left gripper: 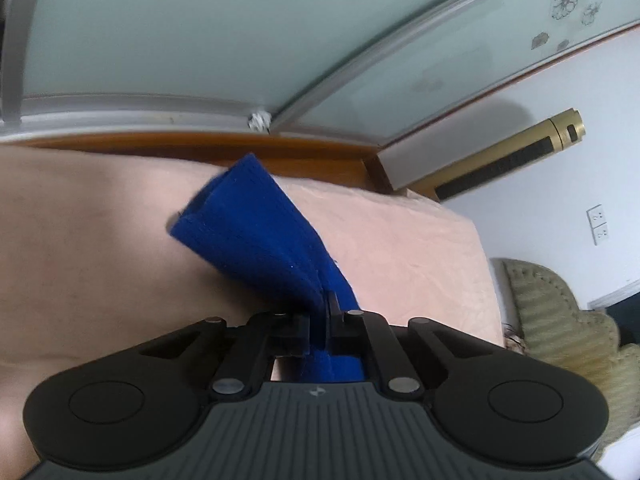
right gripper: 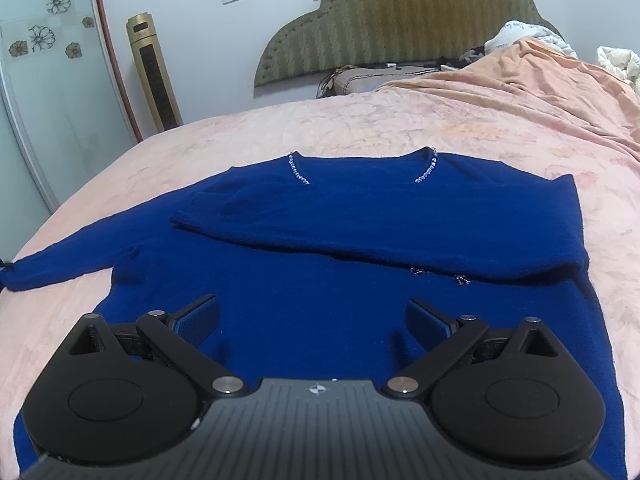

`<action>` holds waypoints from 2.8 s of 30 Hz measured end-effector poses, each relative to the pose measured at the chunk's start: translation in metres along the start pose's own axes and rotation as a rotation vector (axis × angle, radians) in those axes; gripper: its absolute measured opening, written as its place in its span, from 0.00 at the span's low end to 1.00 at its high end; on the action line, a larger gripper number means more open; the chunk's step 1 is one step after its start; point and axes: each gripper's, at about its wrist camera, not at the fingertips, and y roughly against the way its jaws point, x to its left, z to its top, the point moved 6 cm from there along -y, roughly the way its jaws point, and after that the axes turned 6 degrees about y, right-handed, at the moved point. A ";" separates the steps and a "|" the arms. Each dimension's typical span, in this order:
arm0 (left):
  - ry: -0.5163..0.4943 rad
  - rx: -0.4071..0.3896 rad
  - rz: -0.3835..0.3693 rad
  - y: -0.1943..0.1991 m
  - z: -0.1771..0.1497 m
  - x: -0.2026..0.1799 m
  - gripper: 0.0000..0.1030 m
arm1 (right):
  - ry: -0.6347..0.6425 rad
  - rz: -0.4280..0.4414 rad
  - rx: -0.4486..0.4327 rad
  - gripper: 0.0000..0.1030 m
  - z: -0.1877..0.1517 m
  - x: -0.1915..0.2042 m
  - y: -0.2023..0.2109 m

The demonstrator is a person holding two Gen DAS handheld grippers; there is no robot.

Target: Fold small clothes

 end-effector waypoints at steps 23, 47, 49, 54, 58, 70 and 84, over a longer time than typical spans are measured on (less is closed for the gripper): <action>-1.338 0.235 -0.542 0.119 -0.482 -0.274 0.06 | -0.164 -0.120 -0.070 0.98 -0.011 -0.086 0.035; -1.352 0.257 -0.251 0.026 -0.407 -0.239 0.84 | -0.258 0.052 -0.059 0.91 0.053 -0.138 -0.028; -1.325 0.278 -0.208 0.013 -0.400 -0.230 0.84 | -0.174 0.066 -0.028 0.90 0.058 -0.120 -0.046; -1.353 0.289 -0.136 -0.007 -0.402 -0.218 0.84 | 0.187 -0.170 0.042 0.91 0.059 -0.069 -0.092; -1.400 0.236 -0.130 -0.007 -0.393 -0.214 0.84 | 0.067 -0.375 -0.054 0.93 0.064 -0.096 -0.073; -1.407 0.266 -0.134 0.001 -0.401 -0.206 0.84 | -0.440 0.013 -0.040 0.81 0.042 -0.160 -0.071; -1.412 0.158 -0.160 0.011 -0.415 -0.236 0.84 | -0.358 -0.096 -0.101 0.08 0.067 -0.194 -0.048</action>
